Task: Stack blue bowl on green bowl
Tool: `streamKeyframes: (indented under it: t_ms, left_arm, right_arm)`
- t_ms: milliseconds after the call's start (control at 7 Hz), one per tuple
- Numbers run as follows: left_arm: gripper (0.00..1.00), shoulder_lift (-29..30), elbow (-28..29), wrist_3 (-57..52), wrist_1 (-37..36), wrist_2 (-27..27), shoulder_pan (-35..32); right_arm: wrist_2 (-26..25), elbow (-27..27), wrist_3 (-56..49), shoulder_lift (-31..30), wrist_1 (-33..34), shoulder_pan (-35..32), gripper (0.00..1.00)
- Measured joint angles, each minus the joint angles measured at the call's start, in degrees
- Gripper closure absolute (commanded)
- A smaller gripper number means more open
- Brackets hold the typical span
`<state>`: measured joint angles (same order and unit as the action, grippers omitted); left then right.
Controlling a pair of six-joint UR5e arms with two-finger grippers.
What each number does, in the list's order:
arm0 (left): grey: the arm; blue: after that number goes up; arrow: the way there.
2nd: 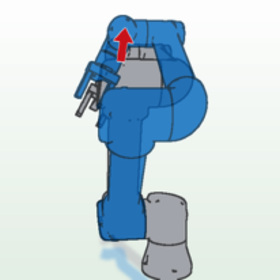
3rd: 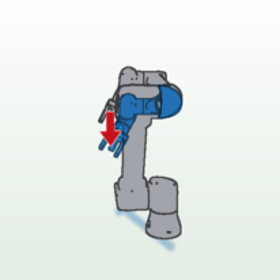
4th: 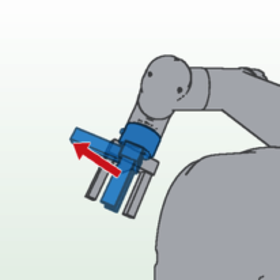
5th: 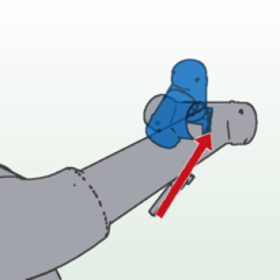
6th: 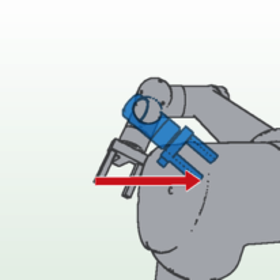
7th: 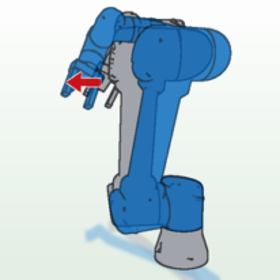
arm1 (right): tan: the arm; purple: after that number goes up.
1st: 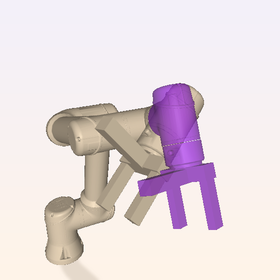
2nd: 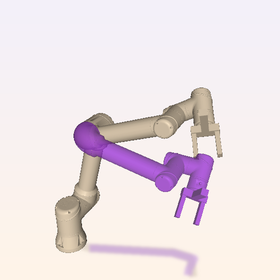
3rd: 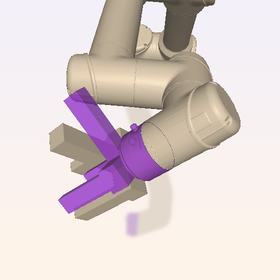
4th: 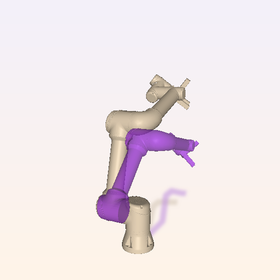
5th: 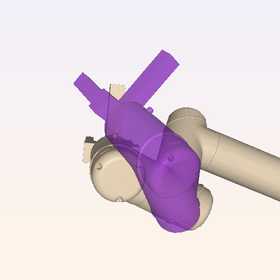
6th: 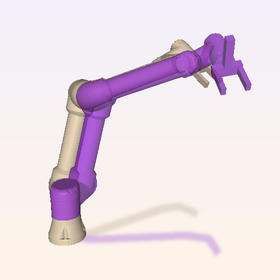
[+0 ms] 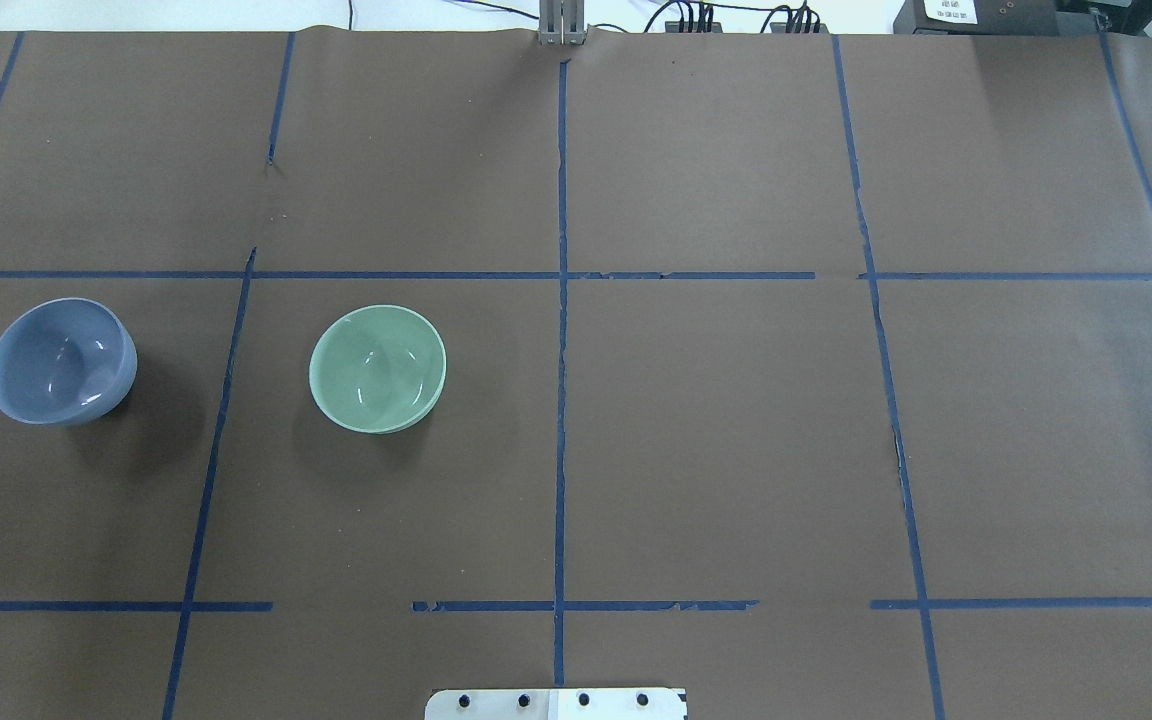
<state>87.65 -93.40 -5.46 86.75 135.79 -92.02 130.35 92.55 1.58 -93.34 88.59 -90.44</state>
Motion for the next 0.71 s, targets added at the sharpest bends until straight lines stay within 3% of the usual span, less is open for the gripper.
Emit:
streamKeyframes:
  t_ms: [714]
  left_arm:
    - [0.0,1.0,-0.7,0.0,1.7,0.2,0.1]
  right_arm:
    - [0.0,0.0,0.0,0.0,0.0,0.0,0.0]
